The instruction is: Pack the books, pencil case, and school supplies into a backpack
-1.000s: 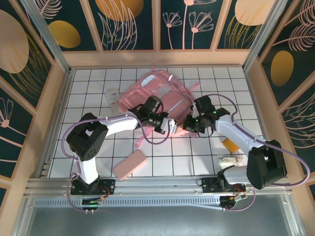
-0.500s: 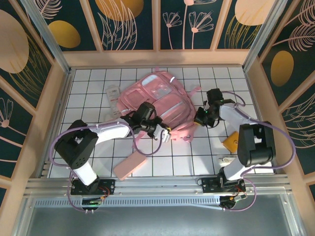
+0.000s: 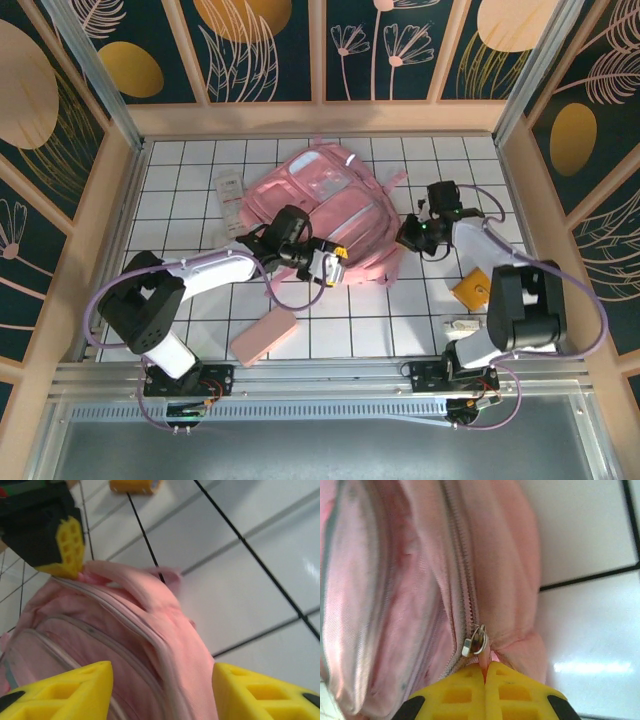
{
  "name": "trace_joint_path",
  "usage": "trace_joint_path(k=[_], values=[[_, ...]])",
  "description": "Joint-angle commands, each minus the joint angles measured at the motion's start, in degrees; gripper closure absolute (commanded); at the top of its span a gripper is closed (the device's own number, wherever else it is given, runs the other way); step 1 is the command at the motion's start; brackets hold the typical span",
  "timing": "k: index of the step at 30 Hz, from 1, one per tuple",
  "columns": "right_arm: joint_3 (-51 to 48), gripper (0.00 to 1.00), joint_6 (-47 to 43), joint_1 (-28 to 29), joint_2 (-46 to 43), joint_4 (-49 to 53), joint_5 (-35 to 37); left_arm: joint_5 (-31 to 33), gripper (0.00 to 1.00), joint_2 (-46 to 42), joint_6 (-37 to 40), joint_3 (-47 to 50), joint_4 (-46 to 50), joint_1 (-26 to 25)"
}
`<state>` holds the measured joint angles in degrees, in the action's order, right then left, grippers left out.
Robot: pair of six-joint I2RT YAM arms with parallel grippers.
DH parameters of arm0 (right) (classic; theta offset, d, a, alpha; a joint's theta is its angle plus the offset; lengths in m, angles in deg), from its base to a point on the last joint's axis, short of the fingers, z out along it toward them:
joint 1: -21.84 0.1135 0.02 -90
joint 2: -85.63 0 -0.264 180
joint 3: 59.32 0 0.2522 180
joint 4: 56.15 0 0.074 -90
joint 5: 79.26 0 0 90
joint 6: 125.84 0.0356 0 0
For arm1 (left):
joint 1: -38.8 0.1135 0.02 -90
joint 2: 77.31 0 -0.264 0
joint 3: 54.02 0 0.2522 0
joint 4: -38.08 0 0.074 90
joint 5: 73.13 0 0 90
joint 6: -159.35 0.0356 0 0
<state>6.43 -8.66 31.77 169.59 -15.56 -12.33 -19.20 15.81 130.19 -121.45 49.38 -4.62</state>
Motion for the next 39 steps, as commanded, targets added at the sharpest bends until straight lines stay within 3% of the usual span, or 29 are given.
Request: trace_joint_path(k=[1,9,15,23,28,30,32,37,39], values=[[-1.8,1.00,3.6,4.2,-4.9,-0.4,-2.5,-6.5,0.43,2.2,-12.0,-5.3,-3.8,-1.4],[-1.0,1.00,6.7,9.1,-7.8,-0.1,-4.0,-5.2,0.41,11.1,-22.2,-13.6,-4.5,-4.4],[-0.7,1.00,5.3,9.2,-8.8,1.9,-4.4,-0.5,0.42,11.9,-23.6,-11.6,-5.7,-4.3],[-0.9,1.00,5.2,9.2,-9.5,2.5,-5.4,7.9,0.45,11.2,-33.1,-9.3,-11.2,-4.3],[-0.1,1.00,4.8,9.7,-9.4,3.1,-5.6,9.5,0.64,13.1,-39.4,-11.7,-8.0,-4.2],[0.6,1.00,4.3,10.1,-9.1,3.3,-5.7,9.1,0.78,13.2,-40.8,-11.2,-8.1,-4.2],[1.1,1.00,3.7,10.3,-8.9,3.3,-5.1,8.0,0.99,12.6,-40.4,-10.1,-8.5,-4.3],[2.2,1.00,2.6,6.9,-5.0,6.1,4.8,5.3,1.00,7.6,-32.8,-4.5,-10.7,-4.2],[2.2,1.00,2.9,4.4,-3.7,4.9,5.4,4.0,1.00,5.5,-28.2,-2.5,-11.2,-4.3]])
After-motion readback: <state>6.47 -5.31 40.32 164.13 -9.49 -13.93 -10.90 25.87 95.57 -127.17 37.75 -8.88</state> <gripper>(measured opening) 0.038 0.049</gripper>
